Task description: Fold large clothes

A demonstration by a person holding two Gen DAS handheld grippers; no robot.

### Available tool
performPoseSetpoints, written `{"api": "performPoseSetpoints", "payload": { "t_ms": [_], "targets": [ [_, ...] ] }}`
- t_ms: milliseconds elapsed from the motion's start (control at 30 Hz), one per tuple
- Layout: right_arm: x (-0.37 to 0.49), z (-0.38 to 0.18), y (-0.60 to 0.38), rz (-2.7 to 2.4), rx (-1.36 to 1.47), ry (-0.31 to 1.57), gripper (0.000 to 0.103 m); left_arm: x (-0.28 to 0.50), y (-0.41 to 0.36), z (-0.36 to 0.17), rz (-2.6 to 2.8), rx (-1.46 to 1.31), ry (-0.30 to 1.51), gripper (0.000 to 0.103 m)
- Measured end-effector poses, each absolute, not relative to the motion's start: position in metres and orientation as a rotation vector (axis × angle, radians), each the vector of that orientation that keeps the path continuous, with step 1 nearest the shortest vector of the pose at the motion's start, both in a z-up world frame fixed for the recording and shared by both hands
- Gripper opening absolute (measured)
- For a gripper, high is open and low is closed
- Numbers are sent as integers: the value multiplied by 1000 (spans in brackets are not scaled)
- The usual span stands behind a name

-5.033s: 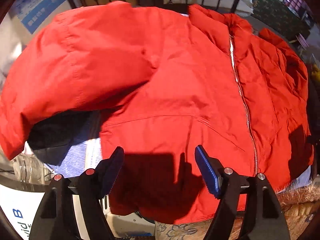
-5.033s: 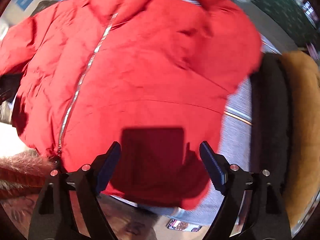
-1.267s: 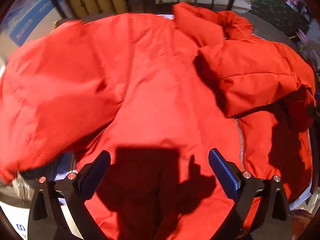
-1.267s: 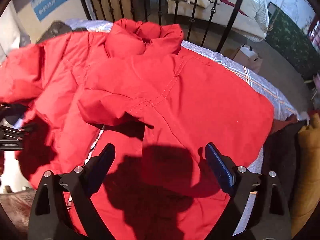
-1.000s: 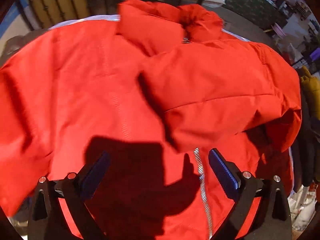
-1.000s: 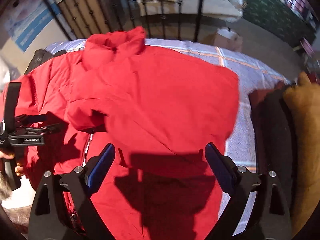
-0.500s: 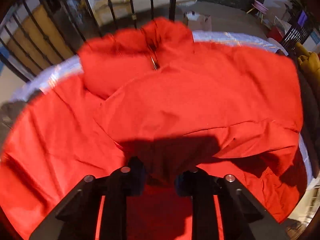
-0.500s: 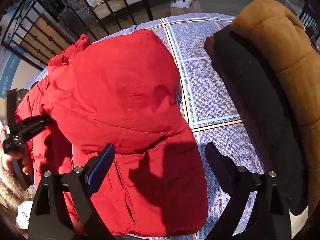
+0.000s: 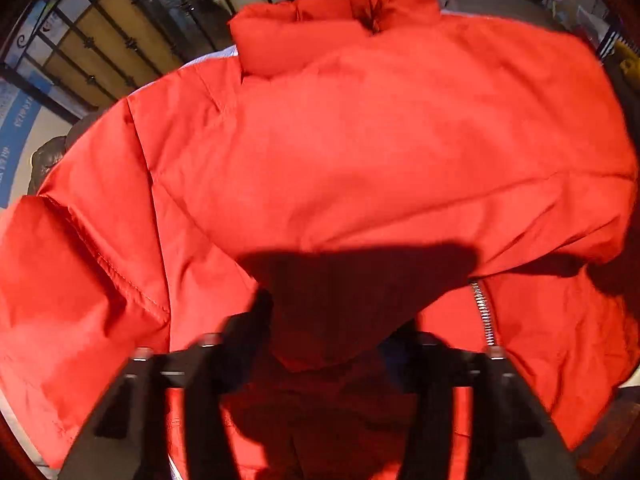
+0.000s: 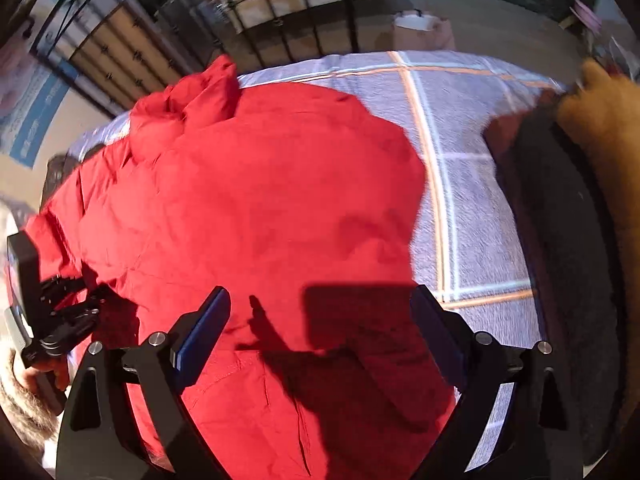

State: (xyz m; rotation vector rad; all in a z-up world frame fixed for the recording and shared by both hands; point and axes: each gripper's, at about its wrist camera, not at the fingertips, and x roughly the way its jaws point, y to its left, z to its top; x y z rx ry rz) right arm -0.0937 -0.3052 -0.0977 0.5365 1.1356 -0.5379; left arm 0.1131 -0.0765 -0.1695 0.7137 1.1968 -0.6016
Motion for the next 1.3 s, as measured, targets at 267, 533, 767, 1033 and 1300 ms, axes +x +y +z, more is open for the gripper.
{"api": "performPoseSetpoints", "payload": {
  "t_ms": [267, 533, 767, 1033, 1300],
  "targets": [
    [-43, -94, -264, -441, 191, 1186, 90, 123, -50, -111, -580, 474, 1166, 86],
    [-35, -122, -269, -412, 243, 1263, 90, 109, -82, -102, -650, 422, 1144, 87],
    [-27, -152, -286, -447, 305, 1325, 94, 120, -144, -175, -628, 627, 1214, 90],
    [-22, -190, -301, -481, 362, 1407, 97, 137, -150, -204, -622, 650, 1314, 98],
    [-12, -217, -296, -512, 329, 1476, 98, 138, -156, -222, -613, 689, 1340, 98]
  ]
}}
